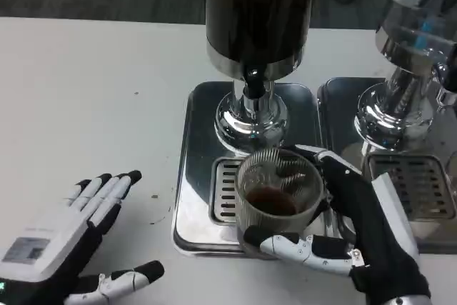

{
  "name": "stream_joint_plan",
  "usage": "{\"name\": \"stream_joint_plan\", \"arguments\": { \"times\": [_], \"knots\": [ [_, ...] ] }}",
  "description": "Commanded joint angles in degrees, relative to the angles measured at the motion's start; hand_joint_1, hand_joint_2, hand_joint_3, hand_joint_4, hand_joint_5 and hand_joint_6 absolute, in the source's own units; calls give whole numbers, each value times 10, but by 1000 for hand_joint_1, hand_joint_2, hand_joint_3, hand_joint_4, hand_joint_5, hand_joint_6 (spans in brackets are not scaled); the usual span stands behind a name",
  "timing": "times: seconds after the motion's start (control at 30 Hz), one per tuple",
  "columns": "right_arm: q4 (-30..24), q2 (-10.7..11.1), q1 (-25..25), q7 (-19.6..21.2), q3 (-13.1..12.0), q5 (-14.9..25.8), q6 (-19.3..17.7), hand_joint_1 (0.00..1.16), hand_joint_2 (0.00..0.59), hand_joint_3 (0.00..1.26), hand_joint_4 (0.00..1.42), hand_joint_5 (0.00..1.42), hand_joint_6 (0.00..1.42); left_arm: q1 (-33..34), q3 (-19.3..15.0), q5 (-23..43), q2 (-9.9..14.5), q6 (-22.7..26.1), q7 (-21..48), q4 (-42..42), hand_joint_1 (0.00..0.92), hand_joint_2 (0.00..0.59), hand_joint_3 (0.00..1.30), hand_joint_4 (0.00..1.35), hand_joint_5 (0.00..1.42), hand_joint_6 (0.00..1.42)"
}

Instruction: Grasp the cup under the faucet to collect the drink, then remove the cup.

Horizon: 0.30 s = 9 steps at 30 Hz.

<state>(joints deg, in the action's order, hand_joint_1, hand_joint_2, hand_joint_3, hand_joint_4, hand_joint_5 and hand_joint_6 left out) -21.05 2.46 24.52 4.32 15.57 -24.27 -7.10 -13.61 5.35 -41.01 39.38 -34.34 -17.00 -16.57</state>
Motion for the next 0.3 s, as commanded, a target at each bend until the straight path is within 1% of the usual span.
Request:
{"name": "stream_joint_plan", "arguments": {
  "times": [0.03, 0.3],
  "knots": [
    [-18, -6, -4, 6, 1, 11, -9, 1008, 212, 497, 603, 847, 1208, -2, 1, 4, -4, 4, -4, 1, 0, 130, 0, 0, 0, 0],
    [-19, -7, -2, 9, 1, 10, -10, 1007, 212, 497, 610, 847, 1208, -1, 3, 6, -6, 5, -3, -1, 0, 130, 0, 0, 0, 0]
  ]
}}
